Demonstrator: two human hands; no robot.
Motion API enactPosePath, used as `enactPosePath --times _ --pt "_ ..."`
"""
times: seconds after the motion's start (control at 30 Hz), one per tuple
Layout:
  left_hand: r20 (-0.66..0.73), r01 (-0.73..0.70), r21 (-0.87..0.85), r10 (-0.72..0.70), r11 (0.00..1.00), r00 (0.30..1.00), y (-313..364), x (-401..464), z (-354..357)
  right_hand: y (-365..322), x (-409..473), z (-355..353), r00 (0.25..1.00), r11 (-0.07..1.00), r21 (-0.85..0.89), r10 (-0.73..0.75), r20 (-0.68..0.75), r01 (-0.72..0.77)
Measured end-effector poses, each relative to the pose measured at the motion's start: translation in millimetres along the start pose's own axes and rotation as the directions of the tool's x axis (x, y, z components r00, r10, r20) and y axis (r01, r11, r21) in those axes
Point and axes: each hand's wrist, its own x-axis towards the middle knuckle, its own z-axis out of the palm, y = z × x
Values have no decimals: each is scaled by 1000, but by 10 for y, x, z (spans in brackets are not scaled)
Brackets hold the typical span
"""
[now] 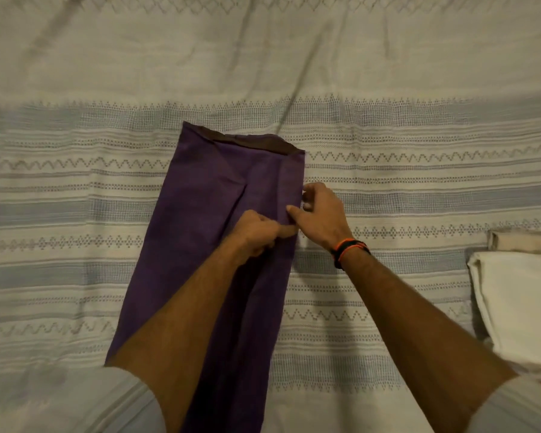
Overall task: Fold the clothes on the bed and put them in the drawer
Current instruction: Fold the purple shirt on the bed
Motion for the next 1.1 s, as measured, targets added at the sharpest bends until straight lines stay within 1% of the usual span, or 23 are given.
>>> enactPosePath --times 0.1,0.13,0.2,0.27,0.33,0.4,0.5,0.53,0.6,0.67,0.73,0.77,0.8,0.83,0.9,0.93,1.0,1.07,1.1 --pt "-5 32 -90 -33 995 999 162 87 -55 11 102 -7 999 996 85 38 -18 -36" --pt "27 44 -111 -41 993 999 208 105 -74 20 139 -16 998 992 119 55 -28 -51" --pt "173 76 -201 -41 977 984 263 126 -132 30 217 -24 996 985 155 83 -35 -77" --pt "307 132 -253 -50 958 950 283 147 -197 45 297 -3 993 974 200 116 -29 -107" --pt "380 150 -265 -40 952 924 292 164 -254 46 369 34 988 952 273 150 -22 -139" --pt "394 145 -326 -5 934 919 292 180 -286 -3 406 48 984 935 315 176 -13 -163" --pt "383 144 -469 54 871 922 317 176 -290 -51 496 48 984 953 258 175 -39 -159" --pt "366 145 -506 59 850 929 342 166 -285 -49 530 47 983 956 246 177 -57 -158" --pt "289 118 -585 71 802 955 393 155 -273 -24 573 55 974 938 290 217 -68 -189" --pt "177 57 -650 78 758 981 441 162 -254 50 614 79 964 904 371 258 -72 -214" --pt "45 -19 -694 70 719 997 468 201 -280 81 618 85 957 884 415 276 -91 -215" --pt "-5 -45 -688 57 724 998 473 236 -313 69 606 81 955 879 428 277 -102 -209" --pt "-60 -69 -657 40 750 997 468 283 -350 71 599 83 954 875 439 277 -115 -201" --pt "-122 -99 -595 33 798 992 467 301 -388 65 590 83 953 875 445 273 -129 -191" --pt "-232 -174 -424 79 889 969 466 326 -442 61 578 98 946 875 450 278 -166 -178" --pt "-281 -225 -353 126 908 951 477 333 -460 55 571 105 941 872 460 281 -188 -168" --pt "-372 -364 -262 254 894 893 510 340 -481 44 557 131 935 885 450 255 -246 -123" --pt "-439 -510 -187 393 839 808 536 357 -470 32 532 146 927 912 402 215 -307 -79" --pt "-463 -565 -116 459 817 759 542 346 -457 33 529 152 920 914 400 214 -329 -70"
